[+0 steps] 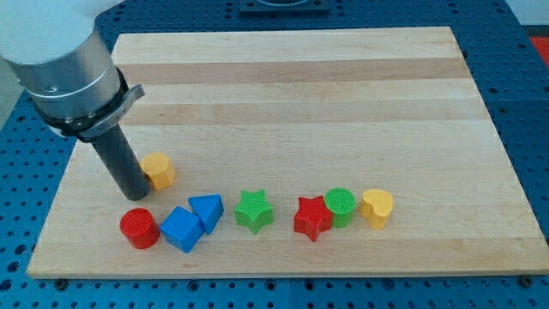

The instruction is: Move the yellow hexagon closer to the green star

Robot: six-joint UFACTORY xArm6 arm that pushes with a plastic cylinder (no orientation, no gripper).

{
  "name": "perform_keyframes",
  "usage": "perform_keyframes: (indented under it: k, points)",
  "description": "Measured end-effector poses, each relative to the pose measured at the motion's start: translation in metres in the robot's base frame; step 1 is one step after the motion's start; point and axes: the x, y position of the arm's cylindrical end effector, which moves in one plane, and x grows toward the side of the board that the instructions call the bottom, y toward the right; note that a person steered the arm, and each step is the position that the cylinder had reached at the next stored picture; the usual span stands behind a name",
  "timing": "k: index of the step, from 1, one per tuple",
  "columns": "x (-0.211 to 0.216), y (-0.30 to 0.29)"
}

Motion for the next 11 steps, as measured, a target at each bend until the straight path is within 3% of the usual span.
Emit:
perform_keyframes:
  k: [2,4,7,11]
  points:
    - [-0.029,-0.018]
    - [-0.031,-0.011]
    - [-0.034,0.123]
    - [-0.012,0.114]
